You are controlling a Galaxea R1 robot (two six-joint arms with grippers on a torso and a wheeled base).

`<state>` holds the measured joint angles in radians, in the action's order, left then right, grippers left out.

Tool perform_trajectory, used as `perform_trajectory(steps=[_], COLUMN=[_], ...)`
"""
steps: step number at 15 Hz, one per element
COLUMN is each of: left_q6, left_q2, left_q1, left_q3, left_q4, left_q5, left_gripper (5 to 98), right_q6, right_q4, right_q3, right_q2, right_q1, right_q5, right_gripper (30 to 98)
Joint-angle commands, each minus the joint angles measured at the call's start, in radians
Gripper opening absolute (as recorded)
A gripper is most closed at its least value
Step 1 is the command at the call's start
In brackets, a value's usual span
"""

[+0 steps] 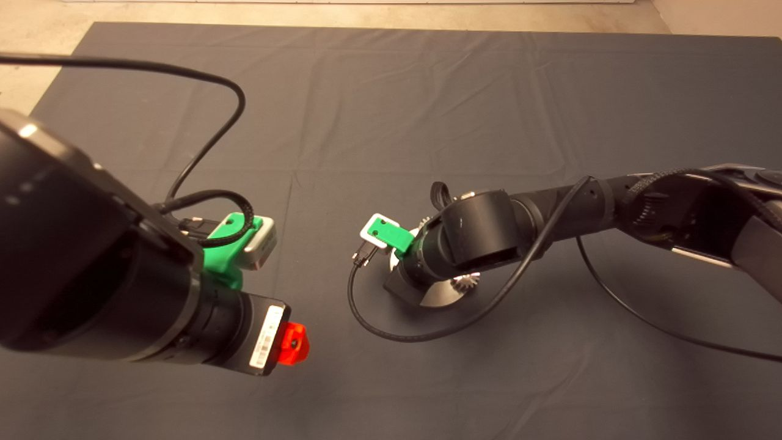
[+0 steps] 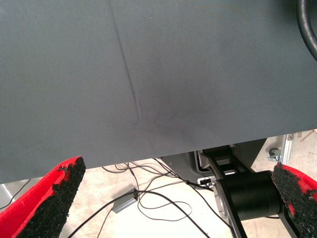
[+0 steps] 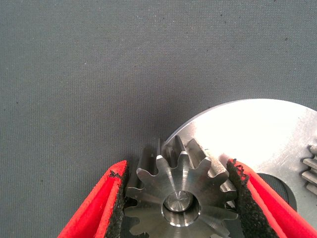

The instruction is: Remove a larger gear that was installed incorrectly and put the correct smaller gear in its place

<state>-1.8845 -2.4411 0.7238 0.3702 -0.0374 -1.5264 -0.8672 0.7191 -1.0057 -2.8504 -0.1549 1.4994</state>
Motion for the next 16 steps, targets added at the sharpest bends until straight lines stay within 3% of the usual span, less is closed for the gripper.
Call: perform_trajectory(steps=[1,12,16], left_q6=[-0.004,-0.004,-0.004], left_q2=[-0.003,-0.003,-0.003], left_q1=[0.020,0.020,0.020], left_q3=[-0.016,-0.016,-0.016], left_q4=[0.016,0.016,0.016], left_q5=[-0.132,-0.132,-0.132], left_gripper=[97.8,97.8,97.8], right_q6=[0.004,0.001,-0.007], right_q4=[0.028,0.019,0.017], right_q3=[0.006,0.032,0.037], right_q2=[0.001,-0.002,0.000], right_q1=[-0.009,-0.035,-0.091], right_q5=[0.009,0.012,0.012], right_gripper=[50.3,49.1,48.8])
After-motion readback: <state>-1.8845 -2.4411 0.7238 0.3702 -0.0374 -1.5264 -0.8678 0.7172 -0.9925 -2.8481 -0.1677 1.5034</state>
